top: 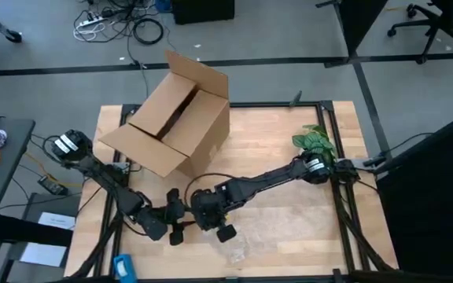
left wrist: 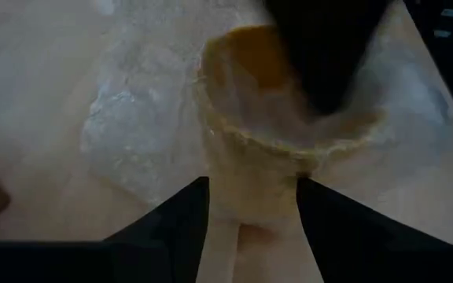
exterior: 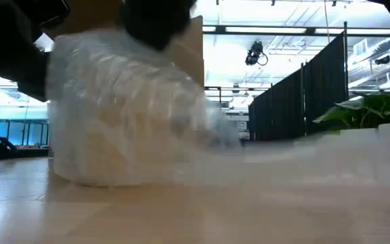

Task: Wrap mug
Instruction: Wrap the yellow mug with the bubble wrap

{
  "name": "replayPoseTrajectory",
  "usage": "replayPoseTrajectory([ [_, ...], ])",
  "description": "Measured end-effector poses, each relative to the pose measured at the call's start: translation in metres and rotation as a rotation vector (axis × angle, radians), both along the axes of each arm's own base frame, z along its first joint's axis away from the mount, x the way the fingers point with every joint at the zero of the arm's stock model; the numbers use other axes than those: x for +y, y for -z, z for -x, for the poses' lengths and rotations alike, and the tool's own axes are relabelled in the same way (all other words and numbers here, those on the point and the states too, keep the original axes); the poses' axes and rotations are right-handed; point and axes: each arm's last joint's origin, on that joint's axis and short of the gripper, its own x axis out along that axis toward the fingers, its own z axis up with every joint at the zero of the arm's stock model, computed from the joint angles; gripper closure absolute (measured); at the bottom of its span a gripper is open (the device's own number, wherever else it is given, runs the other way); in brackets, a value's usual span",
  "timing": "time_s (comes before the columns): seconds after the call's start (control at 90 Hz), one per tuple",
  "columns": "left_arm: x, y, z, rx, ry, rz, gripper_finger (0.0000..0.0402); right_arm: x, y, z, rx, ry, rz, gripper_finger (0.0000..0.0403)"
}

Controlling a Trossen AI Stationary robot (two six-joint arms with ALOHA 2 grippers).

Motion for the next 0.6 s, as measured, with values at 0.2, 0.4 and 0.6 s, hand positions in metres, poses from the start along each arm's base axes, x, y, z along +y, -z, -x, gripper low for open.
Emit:
replayPoseTrajectory([
  [0.2,0.007,0.011,-0.015,-0.002,-0.040,-0.018,0.0224,-0.008,0.024,0.002,0.017,0.029,-0.023,0.0403],
  [0.4,0.007,0.021,-0.035,-0.072,0.020,-0.031,0.0224,-0.008,0.026,0.006,0.062,0.026,0.005,0.0403],
  [0.6,0.016,0.022,-0.049,-0.136,-0.017,-0.037,0.0224,-0.012,0.029,0.017,0.185,0.048,0.064,0.0403],
])
